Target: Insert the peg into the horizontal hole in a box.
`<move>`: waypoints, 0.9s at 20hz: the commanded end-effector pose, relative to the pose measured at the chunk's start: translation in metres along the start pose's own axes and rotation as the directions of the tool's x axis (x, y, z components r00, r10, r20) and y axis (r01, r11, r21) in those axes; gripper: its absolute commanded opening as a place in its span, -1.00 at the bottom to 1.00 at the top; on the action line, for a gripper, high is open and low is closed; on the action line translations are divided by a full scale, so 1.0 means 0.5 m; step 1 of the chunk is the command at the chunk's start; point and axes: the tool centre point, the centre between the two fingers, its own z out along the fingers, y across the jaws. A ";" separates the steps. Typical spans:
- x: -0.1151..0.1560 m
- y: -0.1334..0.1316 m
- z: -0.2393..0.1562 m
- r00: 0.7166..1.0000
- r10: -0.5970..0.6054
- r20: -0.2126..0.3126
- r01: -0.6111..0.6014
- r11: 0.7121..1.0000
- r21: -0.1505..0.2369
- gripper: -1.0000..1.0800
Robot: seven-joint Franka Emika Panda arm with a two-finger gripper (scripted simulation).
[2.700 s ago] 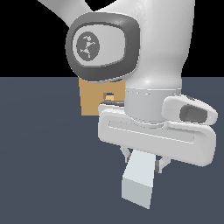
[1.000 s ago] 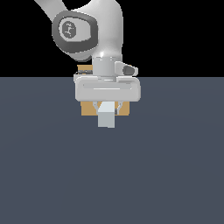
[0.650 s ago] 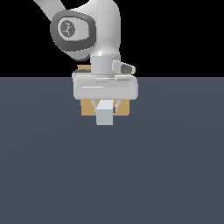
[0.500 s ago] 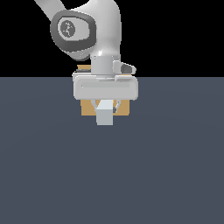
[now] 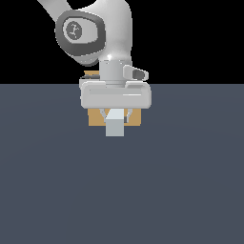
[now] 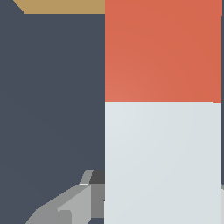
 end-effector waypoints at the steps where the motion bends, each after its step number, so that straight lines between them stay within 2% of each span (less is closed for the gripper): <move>1: 0.001 0.001 -0.001 1.000 0.000 0.000 0.000 1.000 -0.001 -1.00; 8: 0.050 0.000 -0.002 1.000 0.000 0.000 0.000 1.000 -0.002 -1.00; 18: 0.215 0.000 -0.005 1.000 0.000 -0.001 0.000 1.000 -0.005 -1.00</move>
